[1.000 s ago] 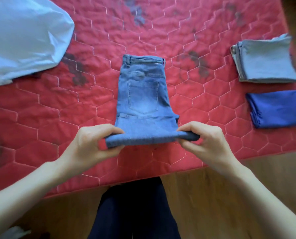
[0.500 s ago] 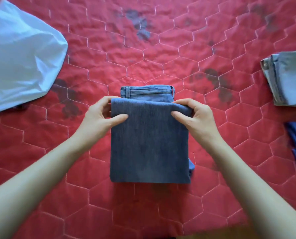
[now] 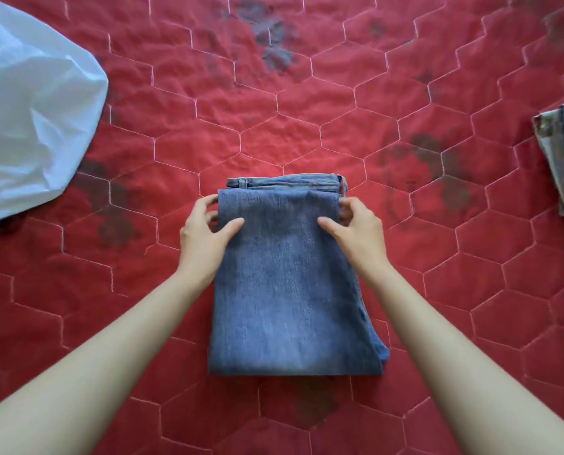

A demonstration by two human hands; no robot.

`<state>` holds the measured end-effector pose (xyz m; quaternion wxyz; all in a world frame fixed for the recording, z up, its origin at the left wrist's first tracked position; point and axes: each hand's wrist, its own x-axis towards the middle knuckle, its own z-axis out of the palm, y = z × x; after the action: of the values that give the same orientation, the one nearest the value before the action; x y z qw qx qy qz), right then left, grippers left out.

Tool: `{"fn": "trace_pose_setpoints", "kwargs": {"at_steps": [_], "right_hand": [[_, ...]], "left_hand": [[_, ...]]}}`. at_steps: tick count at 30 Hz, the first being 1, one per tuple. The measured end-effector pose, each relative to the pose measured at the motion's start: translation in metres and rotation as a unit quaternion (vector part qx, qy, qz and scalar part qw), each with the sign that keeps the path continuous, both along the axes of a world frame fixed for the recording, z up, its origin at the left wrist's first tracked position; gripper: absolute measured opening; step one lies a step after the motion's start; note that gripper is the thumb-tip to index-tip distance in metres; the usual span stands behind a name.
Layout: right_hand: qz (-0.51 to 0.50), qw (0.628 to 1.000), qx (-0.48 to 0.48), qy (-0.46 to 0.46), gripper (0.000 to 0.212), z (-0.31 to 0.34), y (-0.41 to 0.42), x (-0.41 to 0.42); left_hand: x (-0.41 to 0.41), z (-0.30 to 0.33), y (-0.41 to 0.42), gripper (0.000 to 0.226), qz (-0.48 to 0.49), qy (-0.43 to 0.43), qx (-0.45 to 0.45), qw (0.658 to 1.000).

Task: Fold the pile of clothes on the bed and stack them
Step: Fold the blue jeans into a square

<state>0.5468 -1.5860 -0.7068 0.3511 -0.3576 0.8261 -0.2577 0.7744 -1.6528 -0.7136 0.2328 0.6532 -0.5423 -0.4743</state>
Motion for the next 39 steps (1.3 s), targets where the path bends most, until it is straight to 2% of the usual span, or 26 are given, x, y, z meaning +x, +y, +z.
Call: {"fn": "trace_pose_setpoints", "kwargs": {"at_steps": [3, 6, 10, 13, 16, 19, 24, 26, 29, 31, 33, 35, 37, 39], "right_hand": [[0.019, 0.999, 0.044, -0.021, 0.016, -0.002, 0.014, 0.004], [0.0, 1.0, 0.017, -0.024, 0.033, 0.0, 0.014, 0.009], [-0.038, 0.999, -0.038, -0.007, 0.028, 0.012, 0.003, 0.006], [-0.021, 0.998, -0.005, 0.054, 0.022, 0.014, -0.012, 0.007], [-0.018, 0.993, 0.044, 0.104, 0.025, 0.006, -0.022, 0.015], [-0.054, 0.991, 0.037, 0.114, 0.024, 0.001, -0.023, 0.022], [-0.064, 0.99, 0.018, 0.12, 0.021, -0.003, -0.018, 0.026], [-0.054, 0.989, 0.021, 0.139, 0.023, -0.004, -0.02, 0.027], [-0.045, 0.974, -0.014, 0.221, 0.038, -0.003, -0.023, 0.03], [-0.021, 0.955, -0.073, 0.288, 0.047, -0.001, -0.028, 0.039], [0.067, 0.935, -0.115, 0.329, 0.047, -0.006, -0.038, 0.054], [0.177, 0.919, -0.089, 0.341, 0.048, -0.019, -0.047, 0.066], [0.266, 0.897, -0.028, 0.351, 0.052, -0.037, -0.049, 0.063], [0.303, 0.877, 0.002, 0.373, 0.057, -0.051, -0.047, 0.041]], "left_hand": [[0.0, 0.009, 0.001, 0.047, 0.005, 0.031, 0.009, 0.999], [-0.003, 0.016, -0.002, 0.046, 0.001, 0.044, 0.015, 0.999], [-0.005, 0.02, -0.018, 0.043, -0.008, 0.055, -0.009, 0.998], [-0.01, 0.01, -0.033, 0.042, -0.019, 0.03, -0.006, 0.999], [-0.016, -0.004, -0.038, 0.043, -0.017, -0.019, 0.003, 1.0], [-0.021, -0.009, -0.036, 0.042, -0.006, -0.055, -0.015, 0.998], [-0.019, -0.003, -0.028, 0.042, 0.023, -0.042, -0.011, 0.999], [-0.019, 0.001, -0.023, 0.044, 0.01, -0.085, -0.039, 0.996], [-0.02, 0.005, -0.015, 0.051, -0.078, -0.226, -0.192, 0.952], [-0.026, 0.007, -0.011, 0.051, -0.172, -0.244, -0.282, 0.912], [-0.038, 0.002, -0.009, 0.049, -0.262, -0.257, -0.333, 0.868], [-0.047, -0.008, -0.011, 0.051, -0.331, -0.3, -0.332, 0.831], [-0.045, -0.025, -0.016, 0.056, -0.381, -0.36, -0.295, 0.799], [-0.035, -0.042, -0.019, 0.059, -0.397, -0.39, -0.272, 0.785]]}}
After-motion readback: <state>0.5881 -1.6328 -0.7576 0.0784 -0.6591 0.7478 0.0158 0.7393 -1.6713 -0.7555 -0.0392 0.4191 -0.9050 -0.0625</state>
